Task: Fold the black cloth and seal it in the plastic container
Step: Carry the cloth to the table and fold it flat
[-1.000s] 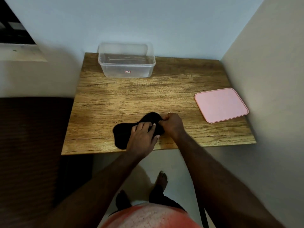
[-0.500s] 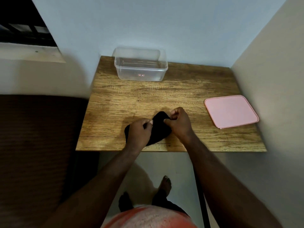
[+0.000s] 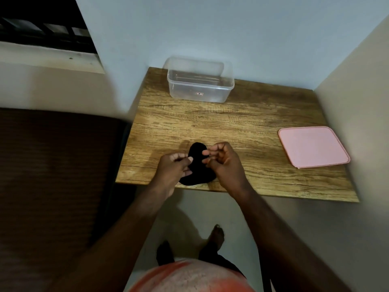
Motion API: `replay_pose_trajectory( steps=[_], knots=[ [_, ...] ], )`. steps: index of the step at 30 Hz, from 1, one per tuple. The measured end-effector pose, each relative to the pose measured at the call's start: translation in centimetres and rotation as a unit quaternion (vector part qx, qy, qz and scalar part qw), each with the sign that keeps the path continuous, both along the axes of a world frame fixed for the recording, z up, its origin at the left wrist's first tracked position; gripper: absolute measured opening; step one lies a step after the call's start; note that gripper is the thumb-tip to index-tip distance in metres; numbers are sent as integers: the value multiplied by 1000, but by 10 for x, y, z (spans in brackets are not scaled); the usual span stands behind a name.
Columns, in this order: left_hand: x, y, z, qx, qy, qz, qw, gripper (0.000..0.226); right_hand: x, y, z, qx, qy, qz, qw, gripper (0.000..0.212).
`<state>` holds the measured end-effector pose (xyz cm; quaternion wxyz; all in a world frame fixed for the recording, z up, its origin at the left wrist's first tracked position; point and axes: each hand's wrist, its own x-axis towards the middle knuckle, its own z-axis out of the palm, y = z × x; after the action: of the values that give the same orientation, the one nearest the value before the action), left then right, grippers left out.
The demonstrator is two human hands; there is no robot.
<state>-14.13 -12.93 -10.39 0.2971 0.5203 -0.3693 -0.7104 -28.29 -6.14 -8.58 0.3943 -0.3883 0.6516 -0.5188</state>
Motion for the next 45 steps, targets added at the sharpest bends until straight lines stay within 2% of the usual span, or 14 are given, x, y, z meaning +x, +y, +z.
replay_pose_trajectory(
  steps=[3, 5, 7, 10, 16, 26, 32, 35, 37, 40, 43, 45],
  knots=[
    [14, 4, -11, -10, -24, 11, 1000, 16, -10, -3, -12, 30, 99, -34, 994, 28],
    [21, 6, -15, -12, -42, 21, 999, 16, -12, -4, -20, 60, 179, -1, 982, 29],
    [26, 8, -19, -16, -54, 19, 998, 16, -12, -2, -25, 81, 220, 35, 972, 41],
    [28, 10, -21, -44, -75, 8, 996, 16, -10, 0, -30, 87, 274, 75, 955, 49],
    [27, 12, -29, -88, -125, 21, 988, 9, -3, -2, -32, 40, 424, 161, 890, 48],
    [27, 15, -34, -138, -189, 29, 972, 9, 10, -2, -48, 54, 467, 277, 838, 56],
    [27, 14, -31, -168, -227, 17, 959, 17, 7, 1, -62, 94, 477, 283, 827, 59],
    [27, 14, -31, -187, -250, -8, 950, 21, 9, 4, -67, 113, 504, 282, 809, 70],
    [28, 14, -33, -248, -289, -41, 924, 34, 11, 4, -68, 121, 509, 277, 806, 77],
    [27, 13, -36, -390, -397, -167, 814, 50, 11, 4, -66, 126, 502, 278, 809, 74],
    [31, 10, -44, -432, -463, -284, 720, 54, 10, 5, -66, 124, 516, 281, 800, 76],
    [37, 9, -54, -441, -492, -324, 677, 68, 10, 6, -67, 125, 527, 281, 792, 80]
  ],
)
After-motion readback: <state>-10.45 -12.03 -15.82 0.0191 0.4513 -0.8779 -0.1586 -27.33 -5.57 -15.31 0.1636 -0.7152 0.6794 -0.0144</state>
